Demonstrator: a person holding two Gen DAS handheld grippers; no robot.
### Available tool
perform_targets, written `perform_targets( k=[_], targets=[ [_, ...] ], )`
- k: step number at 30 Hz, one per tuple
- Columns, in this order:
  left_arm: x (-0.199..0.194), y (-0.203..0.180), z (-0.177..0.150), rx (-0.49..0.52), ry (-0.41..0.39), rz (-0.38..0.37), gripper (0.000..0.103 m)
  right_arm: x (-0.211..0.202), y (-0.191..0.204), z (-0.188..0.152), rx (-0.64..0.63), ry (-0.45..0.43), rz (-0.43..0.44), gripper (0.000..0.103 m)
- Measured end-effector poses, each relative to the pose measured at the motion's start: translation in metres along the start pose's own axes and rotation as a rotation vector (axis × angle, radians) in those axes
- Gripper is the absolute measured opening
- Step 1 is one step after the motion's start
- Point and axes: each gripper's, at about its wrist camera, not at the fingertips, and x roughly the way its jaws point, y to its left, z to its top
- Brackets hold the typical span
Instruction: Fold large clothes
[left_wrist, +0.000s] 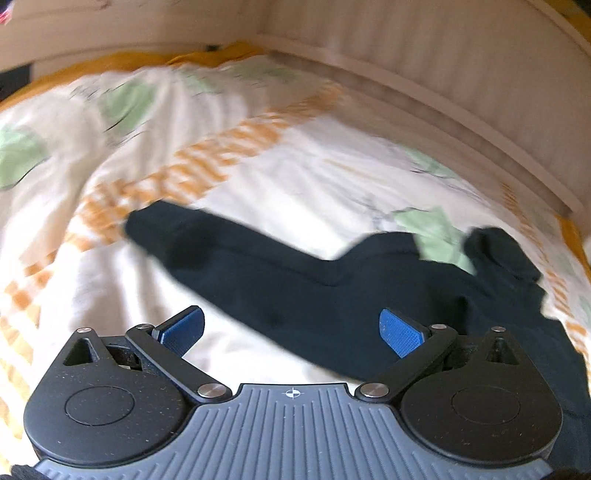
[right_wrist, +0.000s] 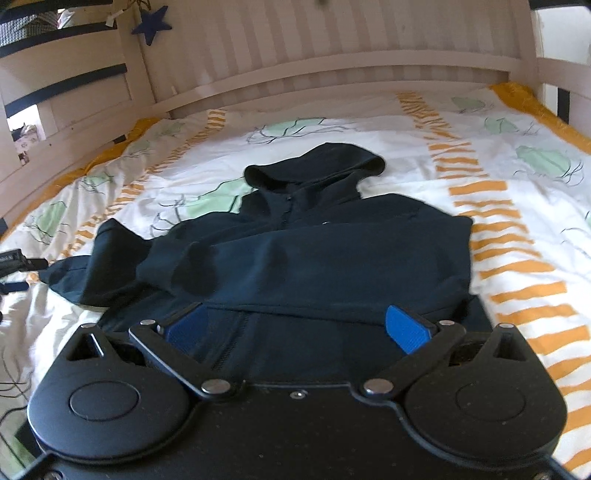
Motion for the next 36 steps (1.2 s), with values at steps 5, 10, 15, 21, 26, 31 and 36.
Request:
perform_targets(
  k=[5, 10, 15, 21, 26, 31, 36],
  targets=[
    [0.027, 0.038, 0.007, -0.125, 0.048, 0.019, 0.103, 0.006, 0.015, -0.001, -0.014, 0.017, 0.009, 0.102],
    [0.059, 0.057, 0.011, -0.164, 0.086, 0.039, 0.103, 0.015, 0.031, -0.003, -0.033, 0.046, 0.02, 0.102],
    [0.081, 0.062, 0.015, -0.173, 0.065, 0.04, 0.102, 0.025, 0.042, -0.006, -0.045, 0.076, 0.035, 0.102],
    [0.088, 0.08, 0.028, -0.297, 0.007, 0.027, 0.047, 0.033, 0.052, -0.009, -0.072, 0.102, 0.041, 0.102],
    [0.062, 0.095, 0.038, -0.369, -0.094, 0.014, 0.007, 0.036, 0.052, -0.01, -0.062, 0.116, 0.048, 0.102],
    [0.002, 0.078, 0.068, -0.28, -0.225, -0.01, 0.007, 0.032, 0.05, -0.009, -0.036, 0.106, 0.062, 0.102],
    [-0.049, 0.028, 0.102, -0.115, -0.297, -0.102, 0.007, 0.027, 0.048, -0.008, -0.019, 0.097, 0.079, 0.102]
  ],
)
